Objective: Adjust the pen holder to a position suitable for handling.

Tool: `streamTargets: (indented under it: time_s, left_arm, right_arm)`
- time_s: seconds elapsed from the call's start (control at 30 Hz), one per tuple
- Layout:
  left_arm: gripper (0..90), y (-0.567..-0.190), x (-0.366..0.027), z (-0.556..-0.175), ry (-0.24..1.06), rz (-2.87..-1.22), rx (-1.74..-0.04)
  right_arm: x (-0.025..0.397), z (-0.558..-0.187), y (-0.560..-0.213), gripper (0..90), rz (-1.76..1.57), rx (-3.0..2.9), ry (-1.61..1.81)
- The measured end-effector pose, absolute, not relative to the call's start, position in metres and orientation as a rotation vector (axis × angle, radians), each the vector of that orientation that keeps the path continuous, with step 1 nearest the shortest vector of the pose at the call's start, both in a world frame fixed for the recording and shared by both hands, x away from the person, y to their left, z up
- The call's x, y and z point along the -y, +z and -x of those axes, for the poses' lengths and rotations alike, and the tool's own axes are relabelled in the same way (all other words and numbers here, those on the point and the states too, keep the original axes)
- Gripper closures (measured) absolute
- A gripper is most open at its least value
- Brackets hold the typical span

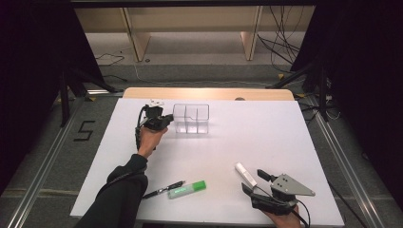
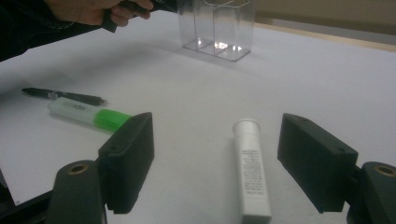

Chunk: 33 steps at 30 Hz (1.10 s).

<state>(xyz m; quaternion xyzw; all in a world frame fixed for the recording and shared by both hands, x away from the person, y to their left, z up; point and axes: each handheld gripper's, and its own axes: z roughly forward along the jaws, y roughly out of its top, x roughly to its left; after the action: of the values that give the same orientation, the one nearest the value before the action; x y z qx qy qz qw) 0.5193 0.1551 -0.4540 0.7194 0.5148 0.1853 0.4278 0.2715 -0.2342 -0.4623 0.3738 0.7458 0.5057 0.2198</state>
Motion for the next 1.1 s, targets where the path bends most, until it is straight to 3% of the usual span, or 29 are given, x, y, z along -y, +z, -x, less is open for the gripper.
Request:
streamTargets:
  time_s: [1.1]
  left_arm:
    - [89.2, -0.451, -0.128, -0.523, 0.443, -1.818, -1.255]
  right_arm:
    - [0.234, -0.271, -0.462, 28.1, -1.031, -2.066, 1.401]
